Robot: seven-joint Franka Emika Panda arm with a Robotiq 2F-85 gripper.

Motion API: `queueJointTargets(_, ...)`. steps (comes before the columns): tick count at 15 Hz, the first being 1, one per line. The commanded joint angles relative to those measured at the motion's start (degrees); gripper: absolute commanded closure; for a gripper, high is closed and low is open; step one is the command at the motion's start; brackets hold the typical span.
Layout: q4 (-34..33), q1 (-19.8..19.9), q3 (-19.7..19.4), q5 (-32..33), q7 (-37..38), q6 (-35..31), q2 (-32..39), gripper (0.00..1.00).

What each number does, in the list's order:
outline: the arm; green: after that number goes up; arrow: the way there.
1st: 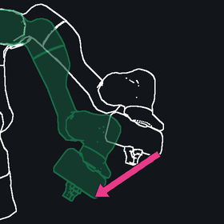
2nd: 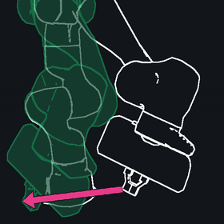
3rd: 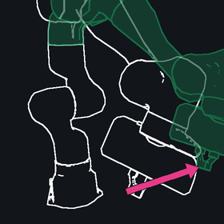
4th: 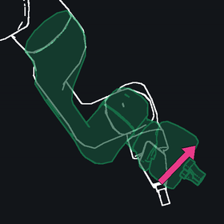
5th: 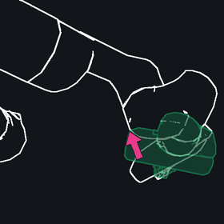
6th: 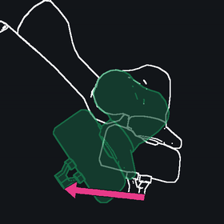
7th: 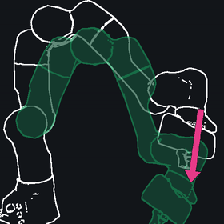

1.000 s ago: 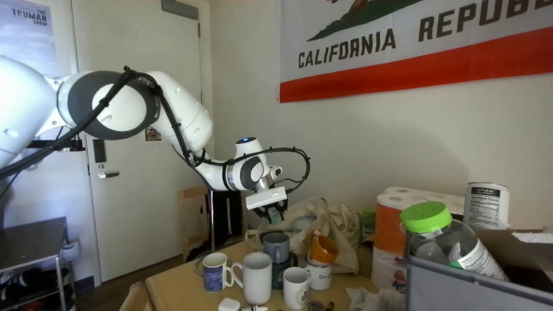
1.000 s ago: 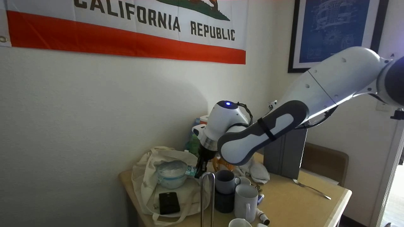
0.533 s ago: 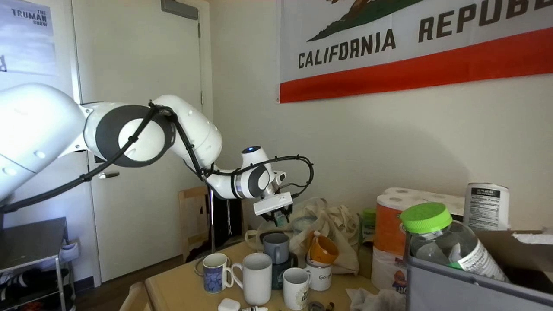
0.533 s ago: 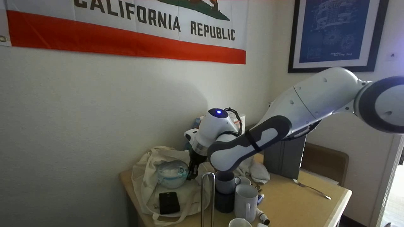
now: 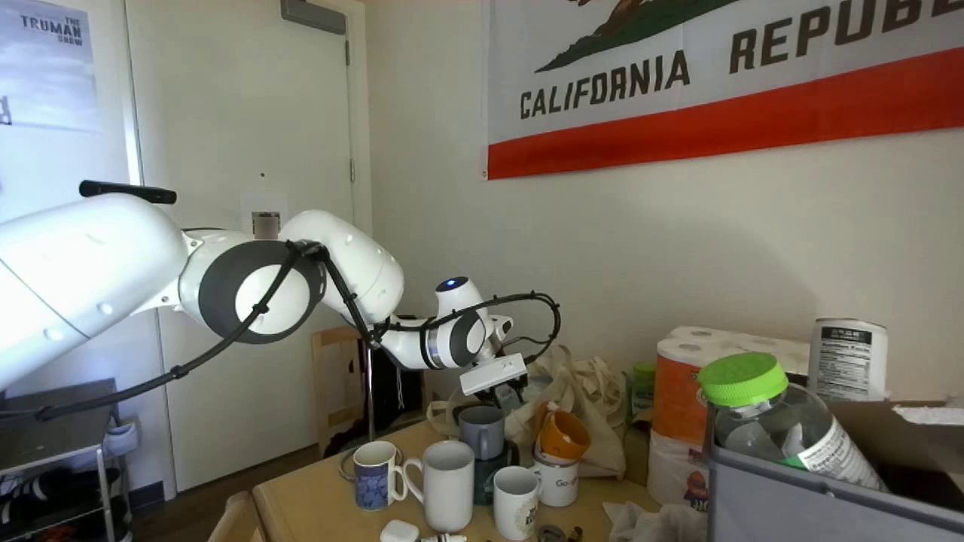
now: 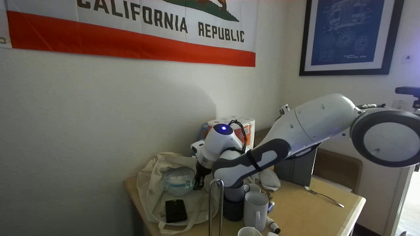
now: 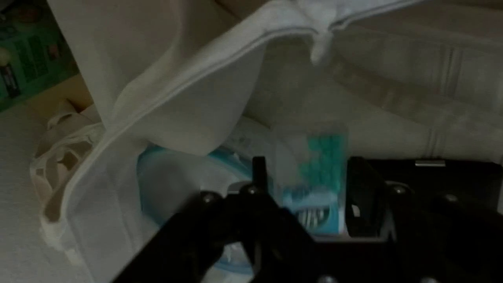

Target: Pick an object from the table and put it in the basket

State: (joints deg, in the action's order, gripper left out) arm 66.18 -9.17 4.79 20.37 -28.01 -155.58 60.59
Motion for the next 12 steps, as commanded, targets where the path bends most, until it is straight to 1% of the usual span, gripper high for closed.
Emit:
queueJointTargets(1,-6.1,-0.2,-0.2,-0.1,-1.3,0.1,3.9,0.13)
queueJointTargets(2,-6.8,-0.1,-0.1,-0.2,-1.3,0.2,4.4,0.04)
queueJointTargets(3,-7.4,-0.1,0.0,-0.3,-1.4,0.3,4.7,0.00)
queueJointTargets(7,-8.2,-0.1,0.1,-0.6,-1.0,1.0,4.4,0.00)
queueJointTargets(10,-7.6,0.4,1.0,-1.5,-1.2,2.3,2.9,0.00)
queueJointTargets(12,-7.0,1.1,2.3,-2.7,-1.8,4.8,1.5,0.00)
